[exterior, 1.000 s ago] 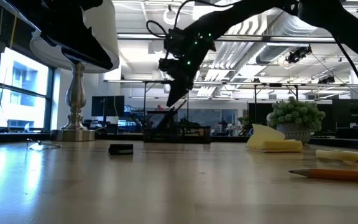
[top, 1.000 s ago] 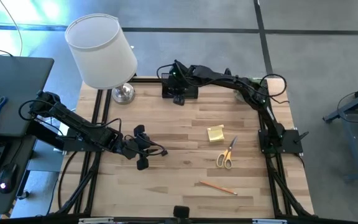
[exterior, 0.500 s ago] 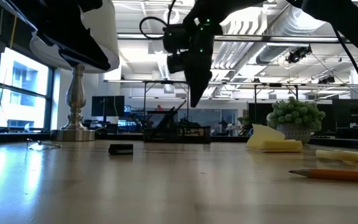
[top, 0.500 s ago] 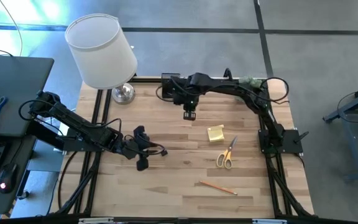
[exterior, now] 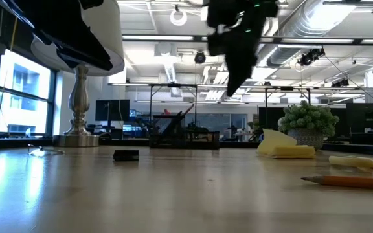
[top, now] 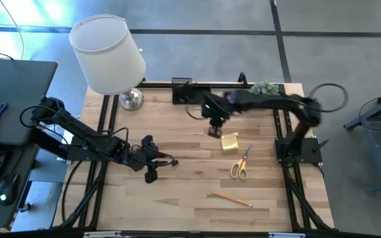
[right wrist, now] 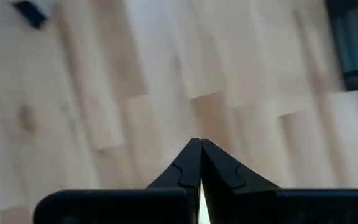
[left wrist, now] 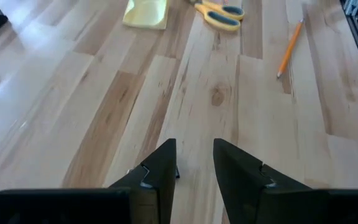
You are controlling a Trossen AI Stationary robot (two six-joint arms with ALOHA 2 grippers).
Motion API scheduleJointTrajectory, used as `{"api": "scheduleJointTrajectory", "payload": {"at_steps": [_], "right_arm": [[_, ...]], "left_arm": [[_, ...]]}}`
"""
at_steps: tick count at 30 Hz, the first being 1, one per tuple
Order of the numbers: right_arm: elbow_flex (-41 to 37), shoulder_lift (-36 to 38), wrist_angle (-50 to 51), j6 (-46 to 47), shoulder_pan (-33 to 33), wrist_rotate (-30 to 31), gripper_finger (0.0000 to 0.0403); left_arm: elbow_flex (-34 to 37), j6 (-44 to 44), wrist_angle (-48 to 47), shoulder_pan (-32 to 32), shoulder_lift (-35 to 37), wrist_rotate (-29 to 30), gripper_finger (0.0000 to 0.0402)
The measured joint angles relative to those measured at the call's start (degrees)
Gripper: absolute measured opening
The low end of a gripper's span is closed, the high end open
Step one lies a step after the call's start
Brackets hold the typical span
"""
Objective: Pick and place office supplies into organizer
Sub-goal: Put the orange pencil into the black desk organizer
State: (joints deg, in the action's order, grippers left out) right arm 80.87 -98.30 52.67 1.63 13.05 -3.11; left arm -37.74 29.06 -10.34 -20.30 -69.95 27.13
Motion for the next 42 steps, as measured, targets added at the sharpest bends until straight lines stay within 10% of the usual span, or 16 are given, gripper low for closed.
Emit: {"api": "scheduleJointTrajectory", "payload": {"at_steps": [15,31,42], "right_arm": [[-34.9,30.2,-22.4,20.8,-22.1,13.8,0.0000],[-43.3,32.0,-28.2,41.0,-49.8,34.5,0.0000],[-43.3,28.8,-28.1,53.7,-60.9,41.2,0.0000]], "left_arm": [[0.0,-3.1,9.7,1.4,0.0,-0.8,0.0097],[0.0,2.6,15.3,1.2,-4.7,-2.3,0.0097],[0.0,-14.2,25.0,1.2,-4.9,-6.0,0.0097]]}}
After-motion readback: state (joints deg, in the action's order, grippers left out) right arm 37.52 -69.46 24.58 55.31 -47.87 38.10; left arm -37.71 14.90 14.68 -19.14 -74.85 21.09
